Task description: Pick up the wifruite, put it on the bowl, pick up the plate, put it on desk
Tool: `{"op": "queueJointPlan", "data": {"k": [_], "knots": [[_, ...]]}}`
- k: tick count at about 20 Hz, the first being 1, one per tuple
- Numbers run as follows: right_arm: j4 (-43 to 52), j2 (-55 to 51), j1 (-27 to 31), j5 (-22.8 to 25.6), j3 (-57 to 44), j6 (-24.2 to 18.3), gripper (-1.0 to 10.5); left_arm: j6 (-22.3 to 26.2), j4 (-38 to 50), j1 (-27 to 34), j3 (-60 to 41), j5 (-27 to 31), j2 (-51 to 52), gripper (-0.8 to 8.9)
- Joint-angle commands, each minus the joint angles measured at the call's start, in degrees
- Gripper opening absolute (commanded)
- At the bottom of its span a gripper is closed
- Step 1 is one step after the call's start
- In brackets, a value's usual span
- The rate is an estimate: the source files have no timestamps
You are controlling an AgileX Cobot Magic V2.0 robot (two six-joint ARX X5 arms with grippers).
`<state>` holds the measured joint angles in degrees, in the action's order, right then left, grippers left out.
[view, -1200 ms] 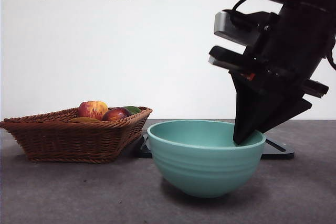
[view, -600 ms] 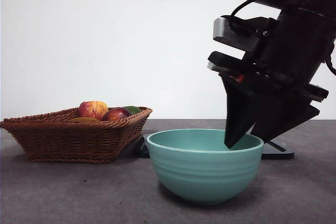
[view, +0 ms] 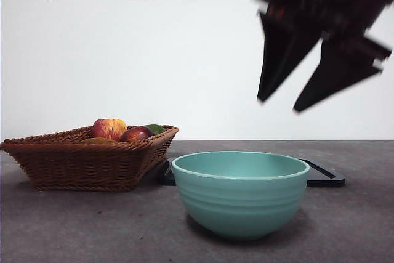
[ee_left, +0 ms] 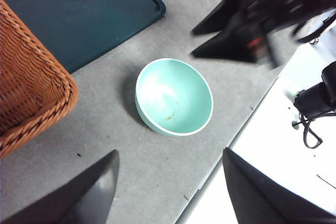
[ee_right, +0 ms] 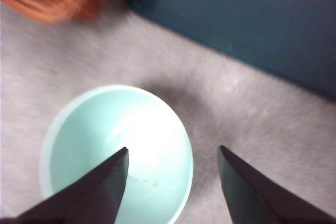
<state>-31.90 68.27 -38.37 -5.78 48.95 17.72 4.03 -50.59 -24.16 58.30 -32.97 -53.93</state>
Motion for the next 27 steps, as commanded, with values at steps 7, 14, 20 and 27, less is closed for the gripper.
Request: {"op": "queueJointPlan", "data": {"k": [7, 14, 20, 27], "knots": [[-11.0, -13.7, -0.5, -7.4, 2.9, -3.9, 2.7, 0.9, 0.4, -0.3, 0.6, -0.3, -0.2, 3.12], [-15.1, -19.4, -0.5, -12.7, 2.9, -4.7, 2.7, 0.8, 0.4, -0.3, 0.6, -0.3, -0.2, 3.12], [-14.9, -19.3, -0.5, -12.7, 2.9, -4.7, 2.7, 0.9, 0.4, -0.3, 0.6, -0.3, -0.2, 3.12], [-14.9, -19.3, -0.5, -12.7, 2.9, -4.7, 0.8, 0.9, 0.4, -0.3, 0.6, -0.3, -0.2, 0.8]]}}
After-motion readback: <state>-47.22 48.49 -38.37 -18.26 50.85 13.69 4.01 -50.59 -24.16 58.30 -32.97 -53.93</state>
